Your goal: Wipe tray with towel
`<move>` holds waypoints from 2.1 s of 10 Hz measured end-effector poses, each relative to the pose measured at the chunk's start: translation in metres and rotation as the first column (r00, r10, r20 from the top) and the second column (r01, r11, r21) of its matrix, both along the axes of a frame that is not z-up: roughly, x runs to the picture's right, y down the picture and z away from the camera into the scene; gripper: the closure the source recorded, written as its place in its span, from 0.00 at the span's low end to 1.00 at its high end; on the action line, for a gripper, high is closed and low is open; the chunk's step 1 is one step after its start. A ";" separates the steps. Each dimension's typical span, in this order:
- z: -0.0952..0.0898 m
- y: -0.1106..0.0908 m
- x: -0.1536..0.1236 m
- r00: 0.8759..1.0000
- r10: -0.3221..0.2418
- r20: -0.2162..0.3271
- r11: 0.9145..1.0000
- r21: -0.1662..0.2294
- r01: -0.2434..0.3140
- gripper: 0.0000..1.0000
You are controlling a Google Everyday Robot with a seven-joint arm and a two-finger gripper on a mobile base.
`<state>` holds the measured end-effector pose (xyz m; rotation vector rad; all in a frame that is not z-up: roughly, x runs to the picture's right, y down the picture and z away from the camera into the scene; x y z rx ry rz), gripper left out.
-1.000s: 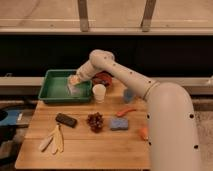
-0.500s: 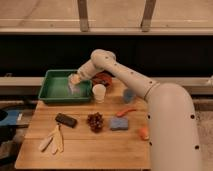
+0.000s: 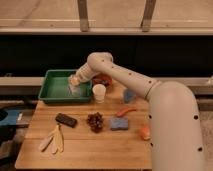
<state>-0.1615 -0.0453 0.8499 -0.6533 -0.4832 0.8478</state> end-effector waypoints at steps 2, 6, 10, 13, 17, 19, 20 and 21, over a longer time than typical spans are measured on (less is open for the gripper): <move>0.008 0.003 0.004 1.000 -0.010 -0.028 1.000 0.002 0.010 1.00; 0.035 0.006 0.011 0.997 -0.027 -0.073 1.000 -0.012 0.026 1.00; 0.065 0.012 -0.004 0.997 -0.047 -0.064 0.998 -0.054 0.043 1.00; 0.080 0.016 -0.011 0.996 -0.033 -0.079 0.995 -0.094 0.026 1.00; 0.092 0.034 -0.030 0.997 -0.058 -0.057 0.986 -0.162 0.048 1.00; 0.088 0.041 -0.032 0.995 -0.079 -0.061 0.982 -0.179 0.066 1.00; 0.083 0.041 -0.021 0.993 -0.078 -0.086 0.982 -0.180 0.062 1.00; 0.079 0.041 -0.011 0.992 -0.072 -0.106 0.983 -0.176 0.053 1.00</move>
